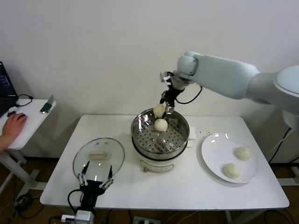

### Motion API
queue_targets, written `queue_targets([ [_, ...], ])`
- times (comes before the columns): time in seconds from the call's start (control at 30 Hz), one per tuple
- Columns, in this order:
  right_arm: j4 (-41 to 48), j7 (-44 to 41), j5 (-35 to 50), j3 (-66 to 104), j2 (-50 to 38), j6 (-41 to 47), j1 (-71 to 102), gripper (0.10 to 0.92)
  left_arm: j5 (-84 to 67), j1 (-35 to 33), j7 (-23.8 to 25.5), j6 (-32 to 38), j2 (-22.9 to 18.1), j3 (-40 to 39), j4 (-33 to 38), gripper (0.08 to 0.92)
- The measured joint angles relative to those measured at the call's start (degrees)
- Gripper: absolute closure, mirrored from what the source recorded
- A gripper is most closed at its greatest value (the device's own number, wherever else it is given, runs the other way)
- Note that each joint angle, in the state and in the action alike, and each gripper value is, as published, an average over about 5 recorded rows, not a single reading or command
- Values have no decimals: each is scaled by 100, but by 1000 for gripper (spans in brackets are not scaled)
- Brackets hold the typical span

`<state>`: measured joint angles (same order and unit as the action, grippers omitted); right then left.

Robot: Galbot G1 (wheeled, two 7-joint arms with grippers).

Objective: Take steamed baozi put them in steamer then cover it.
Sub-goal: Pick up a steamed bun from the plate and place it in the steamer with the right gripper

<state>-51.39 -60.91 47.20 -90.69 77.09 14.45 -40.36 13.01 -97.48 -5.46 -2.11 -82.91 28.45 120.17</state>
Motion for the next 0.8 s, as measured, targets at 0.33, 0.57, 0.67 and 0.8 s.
queue_targets([
  [0.33,159,83,2,-133,467,17,488,313,-3,56,18,-1,66,45,-43,177],
  [0.57,302,107,-100,-136,581,-1,734,312,-7,58,21,15,92,67,-75,177],
  [0.67,340,120,-151,-137,611,2,792,303,-8,59,22,20,95,68,-85,177],
  [0.8,373,144,-209,-130,640,18,831,246,-7,68,22,21,95,67,-97,177],
])
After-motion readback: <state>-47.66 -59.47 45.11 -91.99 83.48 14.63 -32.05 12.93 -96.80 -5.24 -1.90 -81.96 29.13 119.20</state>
